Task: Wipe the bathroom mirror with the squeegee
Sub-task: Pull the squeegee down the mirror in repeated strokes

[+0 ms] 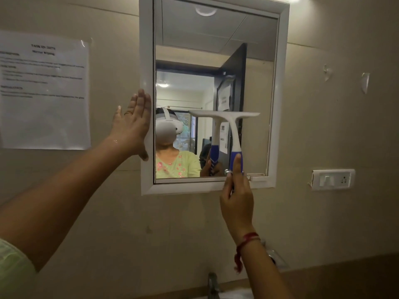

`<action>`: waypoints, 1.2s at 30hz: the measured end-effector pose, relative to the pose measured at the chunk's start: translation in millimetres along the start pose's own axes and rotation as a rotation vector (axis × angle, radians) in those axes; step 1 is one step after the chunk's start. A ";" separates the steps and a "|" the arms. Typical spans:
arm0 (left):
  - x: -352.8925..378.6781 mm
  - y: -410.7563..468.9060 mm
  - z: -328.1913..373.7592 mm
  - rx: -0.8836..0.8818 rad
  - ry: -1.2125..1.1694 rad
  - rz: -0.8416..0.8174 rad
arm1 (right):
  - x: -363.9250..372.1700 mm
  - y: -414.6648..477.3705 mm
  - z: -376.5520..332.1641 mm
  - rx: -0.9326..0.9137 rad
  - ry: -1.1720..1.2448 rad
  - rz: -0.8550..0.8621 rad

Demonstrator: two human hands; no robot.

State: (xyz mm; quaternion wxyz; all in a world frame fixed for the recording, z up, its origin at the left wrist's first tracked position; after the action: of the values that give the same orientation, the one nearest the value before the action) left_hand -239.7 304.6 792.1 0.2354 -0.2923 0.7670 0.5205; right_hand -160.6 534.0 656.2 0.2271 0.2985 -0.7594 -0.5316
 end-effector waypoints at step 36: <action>5.0 -10.2 4.6 -0.002 -0.075 0.015 | -17.4 -28.8 10.3 0.074 -0.015 0.023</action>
State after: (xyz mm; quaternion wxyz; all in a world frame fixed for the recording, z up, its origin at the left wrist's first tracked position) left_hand -235.9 304.9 780.4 0.2599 -0.2672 0.7593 0.5334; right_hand -148.8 545.6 625.1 0.2162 0.2938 -0.7838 -0.5026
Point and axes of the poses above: each hand's wrist, its own y-axis towards the middle knuckle, its own x-axis out of the palm, z = x × y, the point moved 9 cm from there along y, towards the middle knuckle, and after that the axes turned 14 degrees about y, right-handed, at the moved point
